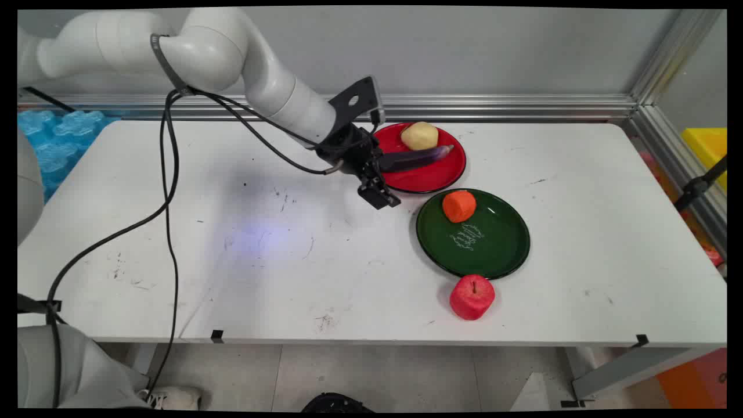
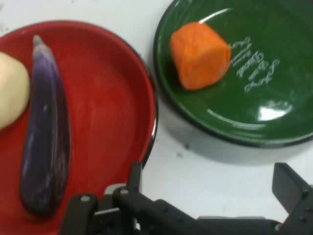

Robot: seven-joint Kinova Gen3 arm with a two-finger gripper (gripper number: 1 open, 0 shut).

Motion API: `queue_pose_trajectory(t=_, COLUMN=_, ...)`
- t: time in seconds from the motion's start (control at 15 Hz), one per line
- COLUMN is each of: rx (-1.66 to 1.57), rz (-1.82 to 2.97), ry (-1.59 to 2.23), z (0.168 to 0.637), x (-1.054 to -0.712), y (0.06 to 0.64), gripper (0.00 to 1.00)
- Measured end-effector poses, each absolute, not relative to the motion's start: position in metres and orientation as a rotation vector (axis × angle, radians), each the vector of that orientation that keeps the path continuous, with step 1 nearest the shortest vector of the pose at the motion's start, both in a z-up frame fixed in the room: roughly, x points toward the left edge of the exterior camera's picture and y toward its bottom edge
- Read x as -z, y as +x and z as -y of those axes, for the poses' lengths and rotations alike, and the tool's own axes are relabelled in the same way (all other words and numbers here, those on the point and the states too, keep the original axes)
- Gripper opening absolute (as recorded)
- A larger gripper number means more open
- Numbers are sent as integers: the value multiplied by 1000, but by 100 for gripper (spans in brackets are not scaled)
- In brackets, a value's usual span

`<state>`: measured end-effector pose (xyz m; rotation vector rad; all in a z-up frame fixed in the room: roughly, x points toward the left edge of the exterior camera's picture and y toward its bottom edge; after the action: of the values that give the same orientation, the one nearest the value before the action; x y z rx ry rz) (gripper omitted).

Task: Pick up the mandarin from the green plate

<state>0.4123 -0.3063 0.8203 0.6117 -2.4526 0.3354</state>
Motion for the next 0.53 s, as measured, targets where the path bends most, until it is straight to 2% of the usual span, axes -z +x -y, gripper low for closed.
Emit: queue_pose_trajectory(t=0.53, rx=-355, rz=2367, ry=623, z=322, x=-822, y=363, gripper=100)
